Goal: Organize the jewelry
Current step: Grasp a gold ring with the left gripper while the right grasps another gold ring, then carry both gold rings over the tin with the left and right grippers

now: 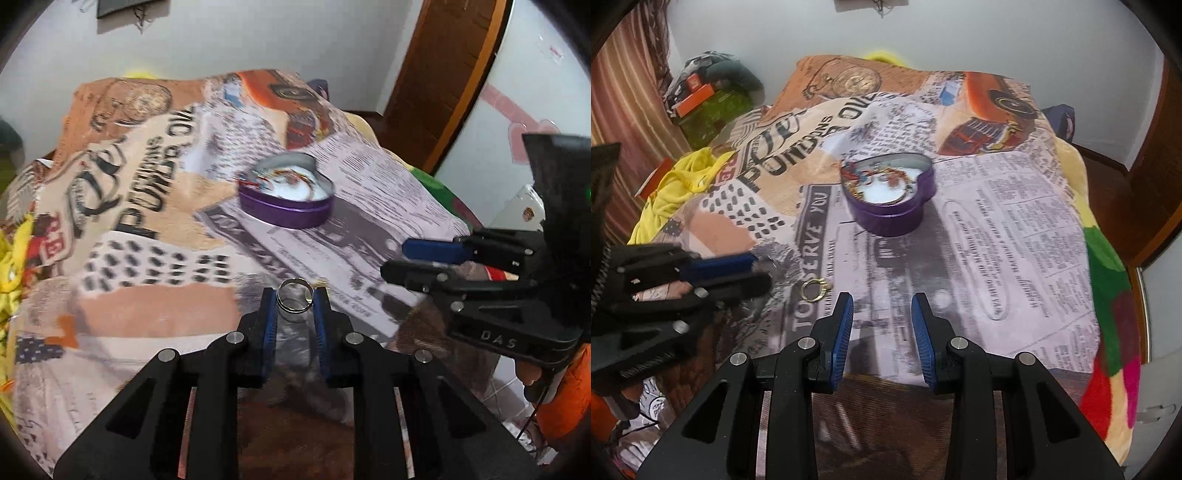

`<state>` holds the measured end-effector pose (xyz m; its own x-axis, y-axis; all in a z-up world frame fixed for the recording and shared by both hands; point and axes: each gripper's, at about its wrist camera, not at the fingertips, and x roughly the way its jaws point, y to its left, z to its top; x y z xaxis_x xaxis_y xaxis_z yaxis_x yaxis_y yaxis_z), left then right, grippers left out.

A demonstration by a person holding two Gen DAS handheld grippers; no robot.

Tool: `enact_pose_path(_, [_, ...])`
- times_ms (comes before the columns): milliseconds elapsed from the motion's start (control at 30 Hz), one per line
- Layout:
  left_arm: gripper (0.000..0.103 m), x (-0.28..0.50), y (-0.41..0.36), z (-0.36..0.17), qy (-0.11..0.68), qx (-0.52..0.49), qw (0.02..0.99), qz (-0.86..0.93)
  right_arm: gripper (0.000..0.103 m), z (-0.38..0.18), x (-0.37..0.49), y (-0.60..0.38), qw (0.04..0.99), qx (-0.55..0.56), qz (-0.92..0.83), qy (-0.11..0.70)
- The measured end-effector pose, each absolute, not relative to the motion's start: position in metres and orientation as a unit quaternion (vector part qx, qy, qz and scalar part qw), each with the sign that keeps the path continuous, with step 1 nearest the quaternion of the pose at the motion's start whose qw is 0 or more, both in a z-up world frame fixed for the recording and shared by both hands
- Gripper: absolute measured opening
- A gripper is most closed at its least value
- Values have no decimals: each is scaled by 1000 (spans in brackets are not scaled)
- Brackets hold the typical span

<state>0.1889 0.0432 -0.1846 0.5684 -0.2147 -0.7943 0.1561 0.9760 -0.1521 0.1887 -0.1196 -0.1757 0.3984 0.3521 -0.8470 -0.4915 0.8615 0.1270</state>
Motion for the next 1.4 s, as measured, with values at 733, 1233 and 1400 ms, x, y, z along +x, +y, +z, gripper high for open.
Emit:
enact_pose_path(733, [19, 178, 79, -187, 439, -57, 894, -74, 26, -208, 194, -69, 802, -106, 290, 511])
enact_pose_path(1233, [19, 180, 68, -167, 419, -49, 903, -78, 7, -196, 194, -84, 814, -90, 277, 502])
enact_pose_path(1400, [19, 184, 62, -162, 413, -46, 906, -81, 7, -185, 195, -95, 826, -81, 271, 488])
